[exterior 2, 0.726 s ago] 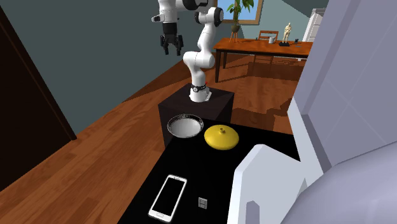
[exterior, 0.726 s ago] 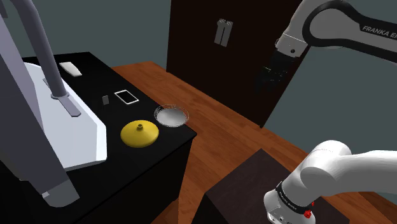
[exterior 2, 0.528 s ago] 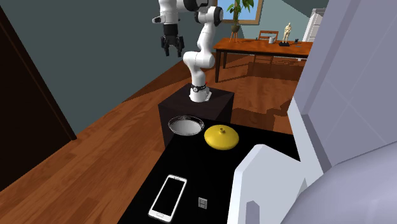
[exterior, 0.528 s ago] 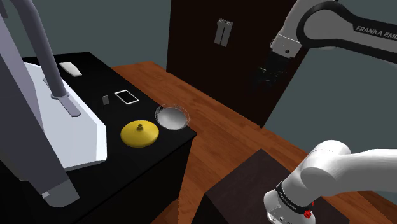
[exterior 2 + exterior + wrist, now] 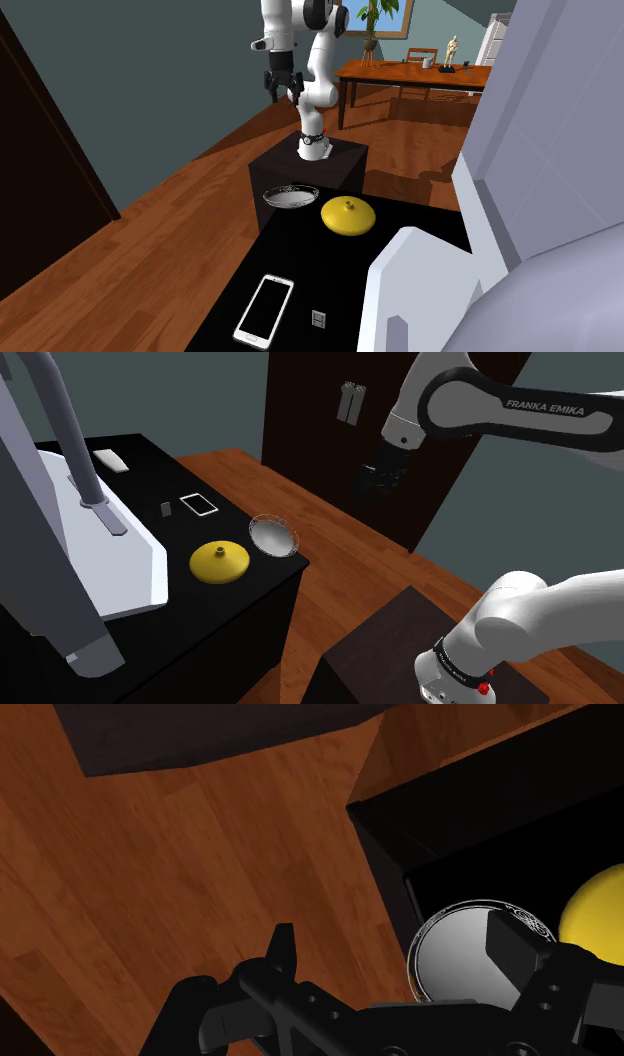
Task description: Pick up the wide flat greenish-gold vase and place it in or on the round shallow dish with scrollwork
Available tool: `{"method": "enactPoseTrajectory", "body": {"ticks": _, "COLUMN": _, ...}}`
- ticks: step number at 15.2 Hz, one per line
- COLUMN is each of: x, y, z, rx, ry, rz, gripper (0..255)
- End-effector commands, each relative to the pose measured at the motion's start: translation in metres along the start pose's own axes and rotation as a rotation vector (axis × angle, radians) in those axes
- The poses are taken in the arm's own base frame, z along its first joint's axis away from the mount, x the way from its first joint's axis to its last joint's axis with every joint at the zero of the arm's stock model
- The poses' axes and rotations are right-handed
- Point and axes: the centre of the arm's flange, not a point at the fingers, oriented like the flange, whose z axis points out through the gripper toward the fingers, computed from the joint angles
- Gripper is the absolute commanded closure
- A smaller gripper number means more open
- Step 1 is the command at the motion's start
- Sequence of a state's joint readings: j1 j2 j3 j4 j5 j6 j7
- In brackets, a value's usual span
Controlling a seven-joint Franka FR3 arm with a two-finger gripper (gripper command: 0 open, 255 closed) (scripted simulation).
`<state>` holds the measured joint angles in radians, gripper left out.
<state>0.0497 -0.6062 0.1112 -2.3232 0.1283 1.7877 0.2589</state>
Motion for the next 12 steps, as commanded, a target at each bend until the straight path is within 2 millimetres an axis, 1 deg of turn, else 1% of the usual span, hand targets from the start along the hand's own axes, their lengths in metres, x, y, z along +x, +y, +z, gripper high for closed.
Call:
{"method": "enactPoseTrajectory", "body": {"ticks": 1, "x": 0.012, "y": -0.022, "z": 0.014, "rx": 0.000, "ry": -0.002, "rz": 0.000, "gripper": 0}}
{"method": "enactPoseTrajectory", "body": {"ticks": 12, "x": 0.068, "y": -0.144, "z": 0.072, "rx": -0.004, "ry": -0.014, "rz": -0.004, "gripper": 0}}
